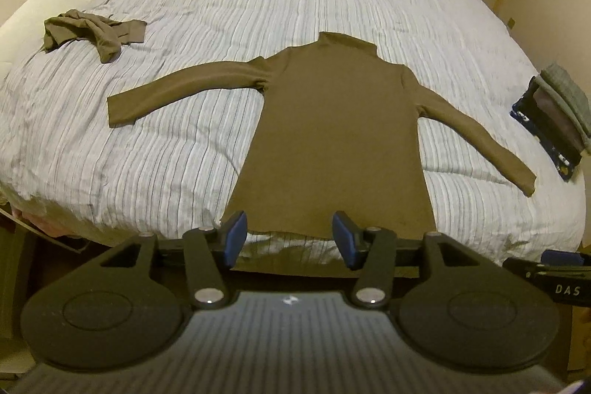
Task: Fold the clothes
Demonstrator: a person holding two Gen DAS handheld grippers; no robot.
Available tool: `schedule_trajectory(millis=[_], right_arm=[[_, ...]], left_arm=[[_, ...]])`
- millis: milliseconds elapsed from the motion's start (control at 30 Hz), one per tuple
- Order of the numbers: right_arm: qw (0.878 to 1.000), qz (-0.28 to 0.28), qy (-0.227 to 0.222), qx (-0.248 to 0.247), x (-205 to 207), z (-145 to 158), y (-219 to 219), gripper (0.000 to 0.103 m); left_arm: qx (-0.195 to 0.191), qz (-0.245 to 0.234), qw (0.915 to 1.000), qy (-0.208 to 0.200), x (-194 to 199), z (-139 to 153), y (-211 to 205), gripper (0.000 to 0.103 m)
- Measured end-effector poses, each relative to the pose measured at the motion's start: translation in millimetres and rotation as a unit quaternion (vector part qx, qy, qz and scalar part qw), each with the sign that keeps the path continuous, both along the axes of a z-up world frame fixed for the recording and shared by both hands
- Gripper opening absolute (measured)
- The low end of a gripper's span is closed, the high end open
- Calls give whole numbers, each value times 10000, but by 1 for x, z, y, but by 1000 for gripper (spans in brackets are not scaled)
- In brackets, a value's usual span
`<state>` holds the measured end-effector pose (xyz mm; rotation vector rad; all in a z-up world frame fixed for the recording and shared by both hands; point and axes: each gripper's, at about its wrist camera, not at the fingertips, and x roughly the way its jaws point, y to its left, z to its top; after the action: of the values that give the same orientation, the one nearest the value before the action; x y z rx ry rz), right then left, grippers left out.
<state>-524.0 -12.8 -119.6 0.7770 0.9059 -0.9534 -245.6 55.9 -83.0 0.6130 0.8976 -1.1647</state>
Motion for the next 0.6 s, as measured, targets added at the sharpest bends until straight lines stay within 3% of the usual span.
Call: schedule_trajectory(millis=[600], right_arm=[[9997, 76, 103, 220, -13, -14, 16, 79]], left_arm=[[386, -40, 9992, -74, -16, -20, 18, 49]])
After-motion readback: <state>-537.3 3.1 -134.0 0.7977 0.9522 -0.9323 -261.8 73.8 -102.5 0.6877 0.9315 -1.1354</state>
